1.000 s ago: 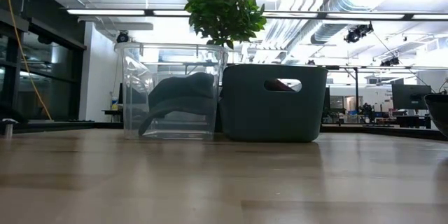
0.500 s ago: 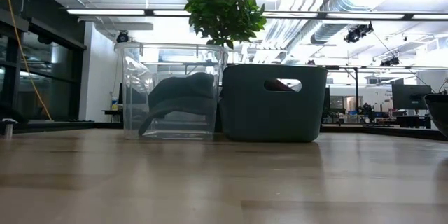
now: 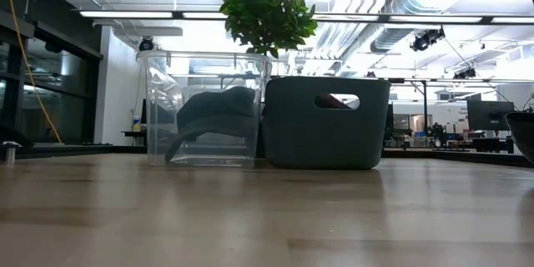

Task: Pick & Place hat
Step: Put the red cap into the blue bin

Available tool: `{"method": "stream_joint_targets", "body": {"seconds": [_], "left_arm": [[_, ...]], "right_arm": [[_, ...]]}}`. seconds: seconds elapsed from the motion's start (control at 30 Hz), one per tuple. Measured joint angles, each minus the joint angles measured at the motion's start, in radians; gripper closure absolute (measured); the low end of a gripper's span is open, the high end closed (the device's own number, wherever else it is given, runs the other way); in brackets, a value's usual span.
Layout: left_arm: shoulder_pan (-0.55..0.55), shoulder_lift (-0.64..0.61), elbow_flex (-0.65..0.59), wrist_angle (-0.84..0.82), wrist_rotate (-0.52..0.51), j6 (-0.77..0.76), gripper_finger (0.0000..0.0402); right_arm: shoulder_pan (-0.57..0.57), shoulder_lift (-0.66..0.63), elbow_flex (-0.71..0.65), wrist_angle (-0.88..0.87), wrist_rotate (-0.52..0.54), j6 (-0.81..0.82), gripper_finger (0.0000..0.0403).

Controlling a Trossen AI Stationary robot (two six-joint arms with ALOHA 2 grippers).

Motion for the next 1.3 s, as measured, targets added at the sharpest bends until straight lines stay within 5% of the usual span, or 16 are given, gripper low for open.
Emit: {"method": "stream_joint_targets", "body": {"seconds": [0.43, 0.87, 1.3], "left_arm": [[-0.050, 0.001, -0.002, -0.089, -0.105, 0.382, 0.0401], [-0.056, 0.002, -0.002, -0.105, -0.145, 0.543, 0.0401], [-0.056, 0.078, -0.002, -0.184, -0.186, 0.650, 0.0401]], "right_arm": [[-0.007, -0.189, 0.001, 0.036, -0.018, 0.087, 0.0155], [-0.281, -0.245, 0.001, -0.412, -0.543, 0.576, 0.0156], [-0.417, -0.245, 0.001, -0.466, -0.729, 0.594, 0.0156]]}}
